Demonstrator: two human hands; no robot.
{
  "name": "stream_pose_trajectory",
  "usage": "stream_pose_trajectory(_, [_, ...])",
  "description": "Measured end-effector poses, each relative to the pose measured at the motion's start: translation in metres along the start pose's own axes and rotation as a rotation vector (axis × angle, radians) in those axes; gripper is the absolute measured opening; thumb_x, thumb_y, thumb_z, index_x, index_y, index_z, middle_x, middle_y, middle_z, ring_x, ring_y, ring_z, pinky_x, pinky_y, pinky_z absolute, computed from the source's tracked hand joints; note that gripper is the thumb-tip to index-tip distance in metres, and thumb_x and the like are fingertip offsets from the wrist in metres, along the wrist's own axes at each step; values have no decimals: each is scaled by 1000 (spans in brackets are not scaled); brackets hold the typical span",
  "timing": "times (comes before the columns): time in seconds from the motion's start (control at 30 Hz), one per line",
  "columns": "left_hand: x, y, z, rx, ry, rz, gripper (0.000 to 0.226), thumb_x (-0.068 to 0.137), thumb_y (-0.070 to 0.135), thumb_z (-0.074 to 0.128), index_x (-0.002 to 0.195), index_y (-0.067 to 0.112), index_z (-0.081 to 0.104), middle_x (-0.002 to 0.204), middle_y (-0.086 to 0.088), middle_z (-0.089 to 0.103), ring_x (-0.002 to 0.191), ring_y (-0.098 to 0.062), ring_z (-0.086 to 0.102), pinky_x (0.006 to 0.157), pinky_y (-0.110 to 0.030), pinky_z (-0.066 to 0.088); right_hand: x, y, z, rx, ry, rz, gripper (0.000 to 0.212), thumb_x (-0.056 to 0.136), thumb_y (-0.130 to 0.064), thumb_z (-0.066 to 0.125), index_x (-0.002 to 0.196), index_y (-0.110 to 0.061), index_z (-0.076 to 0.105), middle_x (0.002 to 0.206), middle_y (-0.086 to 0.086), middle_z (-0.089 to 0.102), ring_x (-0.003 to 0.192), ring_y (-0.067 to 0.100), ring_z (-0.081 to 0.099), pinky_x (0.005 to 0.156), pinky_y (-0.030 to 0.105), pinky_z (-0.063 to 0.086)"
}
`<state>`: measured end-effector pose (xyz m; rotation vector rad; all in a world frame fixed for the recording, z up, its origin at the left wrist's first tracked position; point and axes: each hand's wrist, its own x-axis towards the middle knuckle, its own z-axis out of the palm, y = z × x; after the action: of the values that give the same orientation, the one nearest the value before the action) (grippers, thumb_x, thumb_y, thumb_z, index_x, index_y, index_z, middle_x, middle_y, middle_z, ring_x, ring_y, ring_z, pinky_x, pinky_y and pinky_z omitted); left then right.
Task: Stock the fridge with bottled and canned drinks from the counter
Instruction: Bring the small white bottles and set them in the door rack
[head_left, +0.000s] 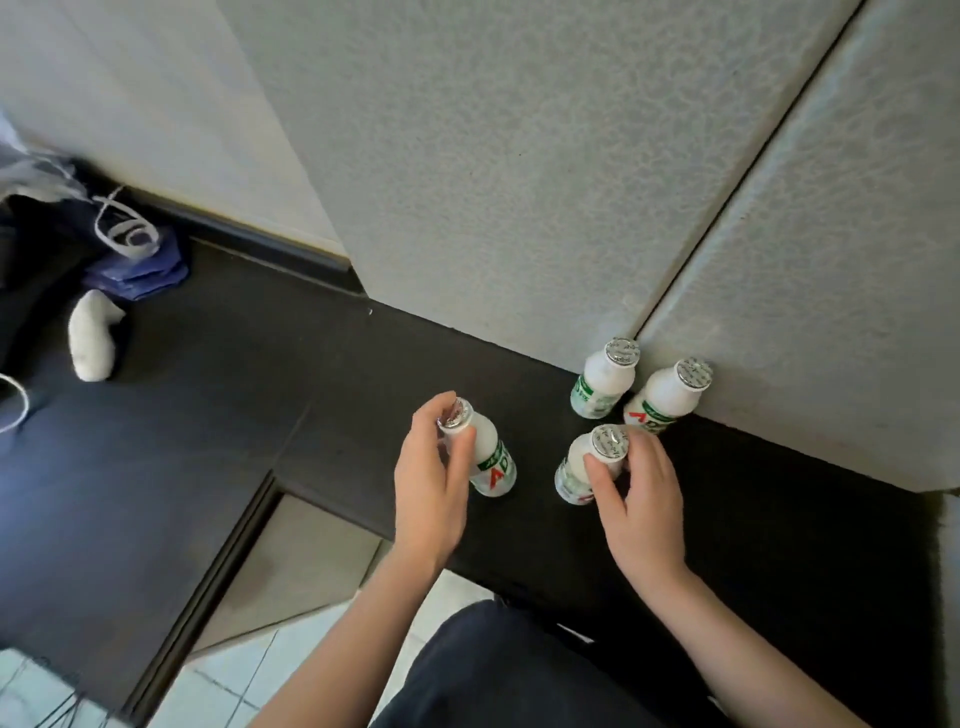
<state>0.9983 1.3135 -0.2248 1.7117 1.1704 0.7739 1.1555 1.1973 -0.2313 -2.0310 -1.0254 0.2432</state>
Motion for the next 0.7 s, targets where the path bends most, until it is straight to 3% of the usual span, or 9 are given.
stream_pose_trajectory(0.1, [-38, -11, -28, -31, 94, -98, 40, 94, 29, 51, 116, 61, 41, 120, 17, 59, 109, -9, 59, 93, -31, 50, -14, -12, 15, 83, -96, -9, 37, 88, -42, 46, 104, -10, 56, 99, -7, 52, 93, -3, 50, 81, 7, 37])
stream_pose_trajectory(0.2, [-80, -25, -54, -87, 209, -199, 36, 93, 29, 52, 117, 55, 45, 113, 24, 58, 99, -6, 61, 83, -21, 52, -24, -27, 34, 151, -250, -51, 32, 87, -43, 47, 103, -16, 54, 98, -11, 52, 95, -11, 50, 77, 3, 38])
stream_pose_trajectory(0.3, [-122, -41, -80, -67, 327, -282, 35, 94, 25, 52, 114, 53, 47, 110, 28, 58, 96, 0, 59, 77, -10, 47, -39, -49, 59, 157, -418, -129, 30, 86, -46, 47, 100, -20, 53, 96, -11, 52, 93, -8, 51, 74, 4, 39])
stream_pose_trajectory(0.4, [-166, -55, -107, -6, 383, -341, 29, 93, 38, 51, 115, 57, 46, 113, 26, 57, 100, 0, 57, 79, -19, 50, -61, -75, 83, 179, -556, -178, 35, 86, -48, 46, 100, -17, 54, 95, -9, 54, 90, -1, 53, 73, 14, 43])
stream_pose_trajectory(0.53, [-226, -67, -143, 15, 503, -369, 27, 89, 44, 48, 114, 54, 44, 114, 23, 57, 105, -1, 56, 83, -19, 48, -103, -116, 107, 213, -746, -227, 21, 90, -36, 52, 100, -18, 55, 97, -5, 56, 93, 10, 58, 77, 33, 53])
stream_pose_trajectory(0.6, [-259, -71, -162, -36, 594, -406, 26, 88, 39, 50, 109, 54, 45, 108, 26, 58, 98, 2, 57, 78, -15, 47, -134, -135, 118, 221, -822, -255, 14, 91, -32, 53, 99, -20, 54, 97, -4, 57, 92, 14, 59, 77, 34, 53])
stream_pose_trajectory(0.7, [-324, -80, -192, -100, 702, -450, 27, 87, 31, 55, 104, 51, 48, 103, 29, 58, 92, 4, 57, 72, -10, 45, -198, -159, 133, 232, -902, -300, 9, 92, -27, 55, 100, -24, 54, 96, -8, 57, 92, 14, 59, 75, 26, 49])
